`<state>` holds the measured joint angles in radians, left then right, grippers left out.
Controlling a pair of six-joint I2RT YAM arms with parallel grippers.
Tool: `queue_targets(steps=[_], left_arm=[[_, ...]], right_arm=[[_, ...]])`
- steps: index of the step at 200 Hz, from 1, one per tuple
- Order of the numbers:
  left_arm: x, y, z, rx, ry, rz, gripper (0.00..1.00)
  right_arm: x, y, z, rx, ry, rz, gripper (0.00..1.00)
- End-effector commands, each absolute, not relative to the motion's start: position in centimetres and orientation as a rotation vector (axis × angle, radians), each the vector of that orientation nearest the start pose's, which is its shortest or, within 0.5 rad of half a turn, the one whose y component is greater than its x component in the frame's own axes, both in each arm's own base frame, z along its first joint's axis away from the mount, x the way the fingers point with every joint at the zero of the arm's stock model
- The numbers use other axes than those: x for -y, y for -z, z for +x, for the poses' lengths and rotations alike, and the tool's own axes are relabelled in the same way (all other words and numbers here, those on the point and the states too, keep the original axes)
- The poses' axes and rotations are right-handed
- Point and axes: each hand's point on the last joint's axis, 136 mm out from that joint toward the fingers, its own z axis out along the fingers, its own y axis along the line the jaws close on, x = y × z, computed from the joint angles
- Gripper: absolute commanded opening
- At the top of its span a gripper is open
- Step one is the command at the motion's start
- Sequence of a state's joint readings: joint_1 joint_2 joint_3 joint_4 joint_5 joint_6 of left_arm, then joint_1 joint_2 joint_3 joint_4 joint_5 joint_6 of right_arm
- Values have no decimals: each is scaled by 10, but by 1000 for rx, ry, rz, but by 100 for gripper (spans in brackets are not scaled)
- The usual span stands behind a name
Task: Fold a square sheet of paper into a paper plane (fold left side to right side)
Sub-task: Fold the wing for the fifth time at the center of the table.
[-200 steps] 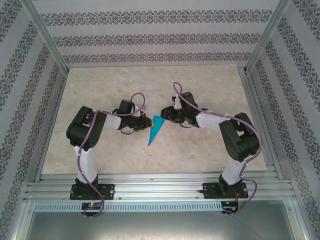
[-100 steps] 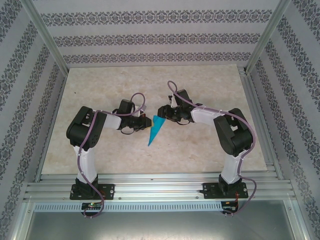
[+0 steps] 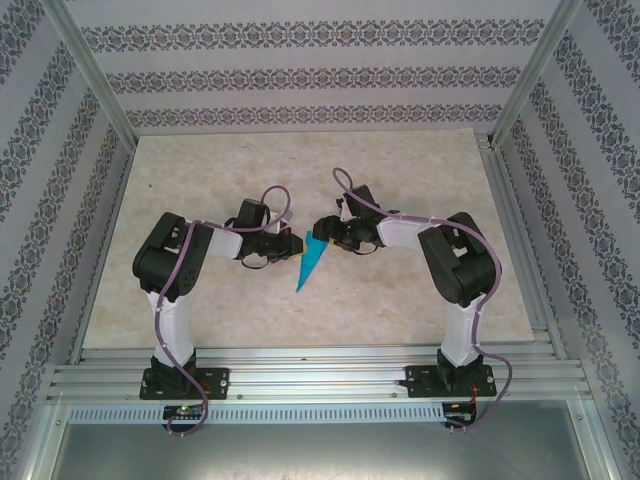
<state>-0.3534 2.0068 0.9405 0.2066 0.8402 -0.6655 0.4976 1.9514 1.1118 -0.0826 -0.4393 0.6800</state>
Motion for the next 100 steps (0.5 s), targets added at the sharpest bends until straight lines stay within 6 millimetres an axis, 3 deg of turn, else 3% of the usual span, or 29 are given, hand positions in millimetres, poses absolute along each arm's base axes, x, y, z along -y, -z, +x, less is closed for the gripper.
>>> queue_targets(steps=[1,100], left_arm=[[235,18,364,-2653,1215,-102,0],[235,18,363,-2654,1214,-97,0]], right_arm=[[-294,-33,373,-2663,-1009,25,62],[-298,-51,379,-2608,-1012,-9,59]])
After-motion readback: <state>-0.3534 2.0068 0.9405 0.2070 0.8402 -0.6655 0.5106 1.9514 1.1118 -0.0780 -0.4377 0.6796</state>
